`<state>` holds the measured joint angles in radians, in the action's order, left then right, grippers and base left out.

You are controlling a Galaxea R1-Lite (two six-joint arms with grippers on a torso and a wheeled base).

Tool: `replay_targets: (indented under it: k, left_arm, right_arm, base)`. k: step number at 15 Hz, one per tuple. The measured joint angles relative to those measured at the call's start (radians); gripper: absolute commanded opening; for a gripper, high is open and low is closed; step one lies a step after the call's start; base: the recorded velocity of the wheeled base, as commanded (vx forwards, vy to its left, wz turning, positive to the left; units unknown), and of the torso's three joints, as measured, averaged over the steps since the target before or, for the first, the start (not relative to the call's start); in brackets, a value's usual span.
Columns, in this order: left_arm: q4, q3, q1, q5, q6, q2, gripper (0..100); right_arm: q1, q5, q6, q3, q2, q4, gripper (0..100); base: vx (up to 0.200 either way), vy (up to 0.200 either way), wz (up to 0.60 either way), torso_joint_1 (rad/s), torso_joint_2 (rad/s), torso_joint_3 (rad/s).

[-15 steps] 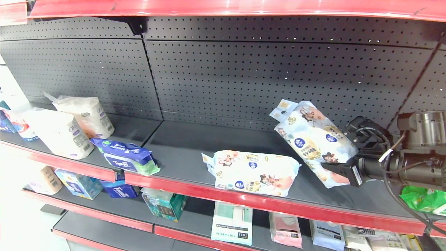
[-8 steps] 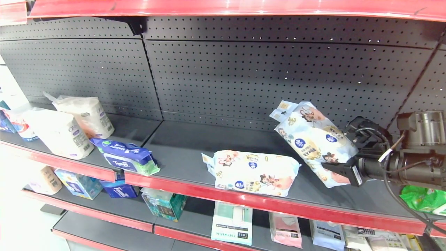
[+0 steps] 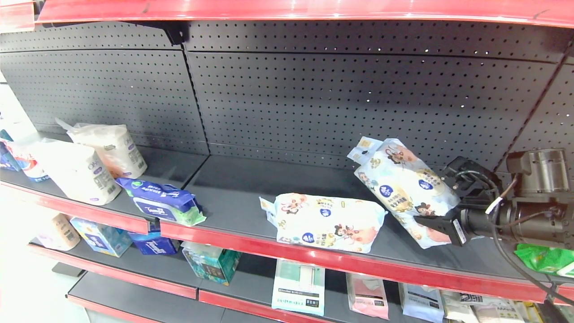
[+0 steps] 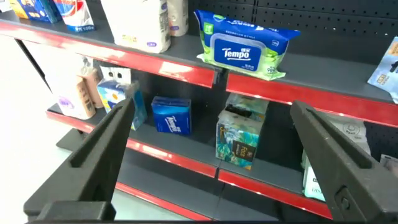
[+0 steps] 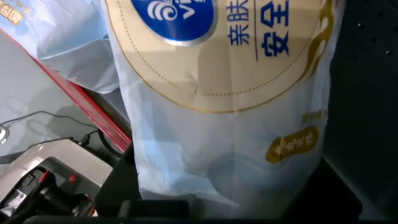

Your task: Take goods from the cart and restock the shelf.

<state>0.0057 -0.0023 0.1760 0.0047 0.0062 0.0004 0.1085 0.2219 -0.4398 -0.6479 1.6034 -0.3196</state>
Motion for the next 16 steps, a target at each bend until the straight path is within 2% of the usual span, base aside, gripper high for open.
replay_targets:
  k: [7,11,13,16]
  left_arm:
    - [0.000,0.001,0.000,0.000,0.000,0.000,100]
    - [0.000,0.001,0.000,0.000,0.000,0.000,100]
    - [0.000,0.001,0.000,0.000,0.000,0.000,100]
    - [0.000,0.001,0.000,0.001,0.000,0.000,100]
  right_arm:
    - [0.000,-0.001,-0.002,-0.004,0.027,-0.021,0]
    - [-0.003,0.014,-0.043,-0.064,0.074,-0.021,0]
    - [-0.024,0.051,-0.085,-0.113,0.110,-0.022,0]
    - [-0.076,0.151,-0.255,-0.194,0.190,-0.019,0]
  base:
    - [0.000,0.000,0.00,0.000,0.00,0.000]
    - [0.000,0.000,0.00,0.000,0.00,0.000]
    - [0.000,0.000,0.00,0.000,0.00,0.000]
    - [0.000,0.000,0.00,0.000,0.00,0.000]
